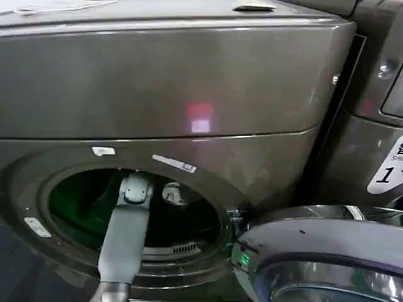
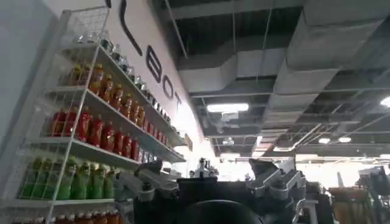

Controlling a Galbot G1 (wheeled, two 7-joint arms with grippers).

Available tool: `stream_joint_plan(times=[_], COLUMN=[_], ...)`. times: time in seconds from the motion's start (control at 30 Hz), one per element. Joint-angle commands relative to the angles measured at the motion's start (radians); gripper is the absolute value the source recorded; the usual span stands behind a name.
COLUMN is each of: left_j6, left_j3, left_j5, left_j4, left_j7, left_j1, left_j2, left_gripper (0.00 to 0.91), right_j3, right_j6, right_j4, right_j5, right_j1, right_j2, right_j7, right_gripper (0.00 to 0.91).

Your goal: Grasp the clothes from the dryer.

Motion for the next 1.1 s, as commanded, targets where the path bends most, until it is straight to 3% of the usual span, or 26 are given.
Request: stream_joint_plan(times=[0.03,0.1,0.23,0.37,0.83,1.1], left_j6=[-0.258,-0.339,-0.404,-0.513,-0.401,-0.408], left_j3=[-0.015,-0.042,-0.054,-0.058,-0.069,-0.074], left_j5=[0.203,0.224,0.239,0.241,0.205,0.118], left_j4=[0.171,0.220,0.244,0.259,0.389,0.498], left_j7=[0.365,0.459,0.566,0.568,0.539,0.511], left_j1=[-0.137,-0.165,-0.188,-0.210,-0.257,-0.278], left_j2=[0.005,0.004,0.016,0.027,0.044,0.049], left_gripper=[0.907,0.907,0.907,0.907,0.907,0.907], right_j3=[-0.003,-0.004,-0.013,-0.023,-0.055,-0.070], right_j6=[0.003,0.004,0.012,0.015,0.032,0.041], right_j4=[-0.001,0.000,0.000,0.004,0.012,0.020], right_j5=[-0.001,-0.002,-0.004,-0.024,-0.036,-0.056], right_j1=[-0.001,0.001,0.000,0.004,0.010,0.015], right_j2=[-0.002,0.001,0.008,0.010,0.030,0.032], right_j7=[0.000,0.000,-0.001,-0.003,-0.004,-0.012], right_gripper=[0.907,0.907,0.907,0.907,0.907,0.907])
